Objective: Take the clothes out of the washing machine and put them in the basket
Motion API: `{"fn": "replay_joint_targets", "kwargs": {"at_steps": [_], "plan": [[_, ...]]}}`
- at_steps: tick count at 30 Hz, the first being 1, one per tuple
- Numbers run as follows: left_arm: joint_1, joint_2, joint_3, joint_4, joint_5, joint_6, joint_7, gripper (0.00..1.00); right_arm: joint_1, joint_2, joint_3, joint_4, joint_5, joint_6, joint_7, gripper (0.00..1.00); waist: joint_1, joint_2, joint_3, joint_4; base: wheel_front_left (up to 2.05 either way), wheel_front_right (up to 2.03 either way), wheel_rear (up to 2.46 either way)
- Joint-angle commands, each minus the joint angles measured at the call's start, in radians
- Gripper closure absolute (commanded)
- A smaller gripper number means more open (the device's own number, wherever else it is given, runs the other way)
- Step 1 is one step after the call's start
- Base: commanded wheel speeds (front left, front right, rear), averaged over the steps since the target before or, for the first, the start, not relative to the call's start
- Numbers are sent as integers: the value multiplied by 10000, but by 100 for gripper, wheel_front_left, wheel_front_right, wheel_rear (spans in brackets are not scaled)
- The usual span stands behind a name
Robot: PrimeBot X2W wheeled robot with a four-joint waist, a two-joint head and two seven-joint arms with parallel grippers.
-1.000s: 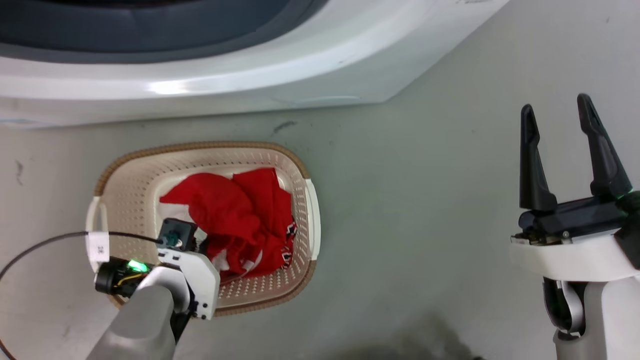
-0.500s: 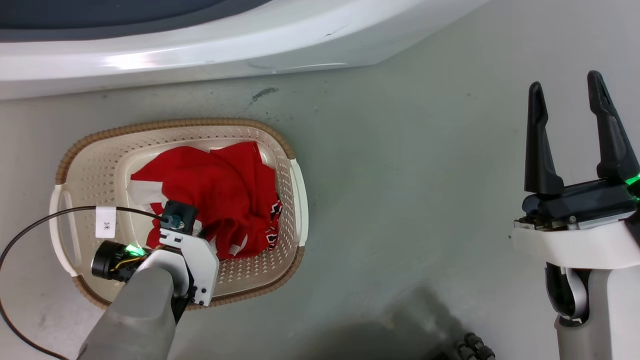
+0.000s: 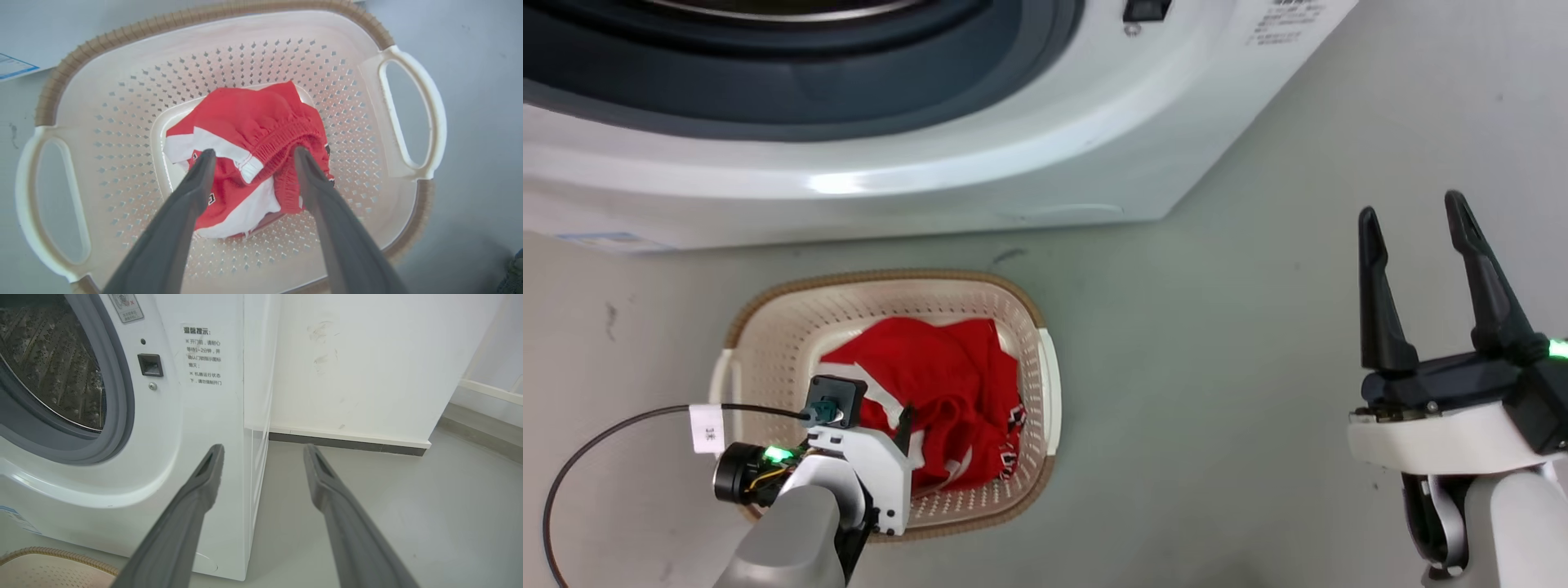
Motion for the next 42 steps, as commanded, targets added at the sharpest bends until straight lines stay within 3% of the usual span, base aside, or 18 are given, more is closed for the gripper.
{"fn": "replay_joint_targets", "kwargs": {"at_steps": [1, 15, 23, 32, 42], "plan": [[248, 24, 85, -365, -32, 110, -68, 0, 203, 9, -96, 59, -71, -10, -23, 0, 0, 0, -751, 354, 0, 0, 0], [2921, 150, 1440, -5036, 626, 1169, -62, 0, 1387, 11, -207, 305, -275, -9, -23, 0, 0, 0, -2862, 1057, 0, 0, 0], [4485, -202, 2539, -7723, 1305, 1674, -61, 0, 2020, 9, -117, 399, -187, -9, -23, 0, 0, 0, -3744, 1192, 0, 0, 0], [5612, -655, 3398, -9786, 2177, 1921, -63, 0, 2526, 9, -131, 484, -106, -9, -22, 0, 0, 0, -4427, 1314, 0, 0, 0], [6618, -904, 3836, -10918, 2745, 1937, -64, 0, 3020, 9, -115, 580, 16, -9, -21, 0, 0, 0, -5152, 1243, 0, 0, 0]]}}
